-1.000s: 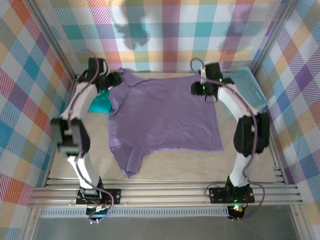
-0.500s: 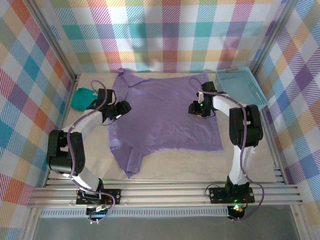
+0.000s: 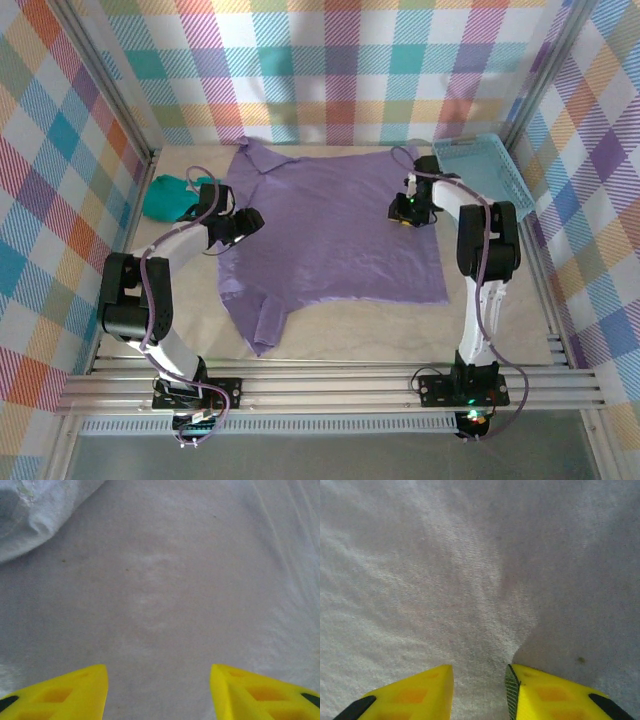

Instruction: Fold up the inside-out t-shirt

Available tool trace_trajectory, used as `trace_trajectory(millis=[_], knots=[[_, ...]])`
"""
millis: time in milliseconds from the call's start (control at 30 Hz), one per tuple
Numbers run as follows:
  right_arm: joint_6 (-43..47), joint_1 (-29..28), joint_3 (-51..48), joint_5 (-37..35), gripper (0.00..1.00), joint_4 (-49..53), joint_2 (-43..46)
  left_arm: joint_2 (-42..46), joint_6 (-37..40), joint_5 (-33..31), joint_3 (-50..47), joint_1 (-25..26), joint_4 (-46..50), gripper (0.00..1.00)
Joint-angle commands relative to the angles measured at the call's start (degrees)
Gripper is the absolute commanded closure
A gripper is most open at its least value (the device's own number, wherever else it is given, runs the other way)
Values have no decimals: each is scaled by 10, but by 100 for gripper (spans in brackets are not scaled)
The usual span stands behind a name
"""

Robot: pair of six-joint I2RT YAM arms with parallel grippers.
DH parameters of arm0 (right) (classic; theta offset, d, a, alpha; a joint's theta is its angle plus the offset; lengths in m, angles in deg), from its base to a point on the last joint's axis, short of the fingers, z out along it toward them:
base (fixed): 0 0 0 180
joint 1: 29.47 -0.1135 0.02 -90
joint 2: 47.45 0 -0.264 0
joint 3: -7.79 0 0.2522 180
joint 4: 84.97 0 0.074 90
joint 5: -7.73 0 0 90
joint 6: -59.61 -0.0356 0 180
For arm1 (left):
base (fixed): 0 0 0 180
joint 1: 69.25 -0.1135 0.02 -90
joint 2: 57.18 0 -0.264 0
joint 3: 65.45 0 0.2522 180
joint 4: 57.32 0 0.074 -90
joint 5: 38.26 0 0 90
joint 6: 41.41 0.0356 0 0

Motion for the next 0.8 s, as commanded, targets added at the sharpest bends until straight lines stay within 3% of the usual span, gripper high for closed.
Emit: trace_trajectory(millis=[0,100,300,433,600,767], knots=[[-5,21,2,-55,66,81,-9,36,-4,14,-15,2,1,44],[2,32,4,-94,68,98,-8,64,-6,11,-34,3,5,44],[11,36,36,-59,66,100,-19,100,-4,-2,-51,4,26,44],[17,33,30,-39,62,88,23,136,-3,-14,-69,5,48,44],[-13,32,-116,-22,56,36,174,194,1,-43,-127,27,119,43],[-53,33,-311,-49,55,31,352,283,-26,-106,-185,141,212,43]])
